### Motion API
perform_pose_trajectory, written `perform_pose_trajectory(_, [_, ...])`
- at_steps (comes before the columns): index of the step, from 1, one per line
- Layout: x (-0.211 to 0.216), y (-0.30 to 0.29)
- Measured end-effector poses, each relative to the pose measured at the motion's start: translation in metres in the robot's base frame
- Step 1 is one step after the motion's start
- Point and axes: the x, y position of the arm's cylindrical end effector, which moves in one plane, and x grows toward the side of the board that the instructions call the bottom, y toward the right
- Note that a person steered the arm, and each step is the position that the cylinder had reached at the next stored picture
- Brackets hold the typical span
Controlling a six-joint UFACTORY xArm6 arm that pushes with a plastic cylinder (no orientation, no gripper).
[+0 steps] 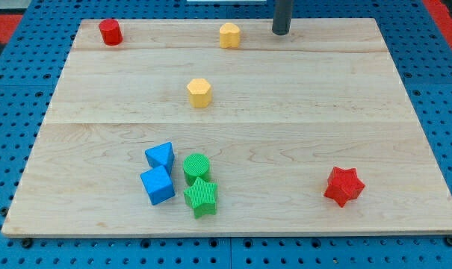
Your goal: Go to the top right side of the board
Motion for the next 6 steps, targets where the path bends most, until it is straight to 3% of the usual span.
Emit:
perform_pose_trajectory(4, [-0.001,0.026])
perform_pose_trajectory(6, [-0.001,0.067])
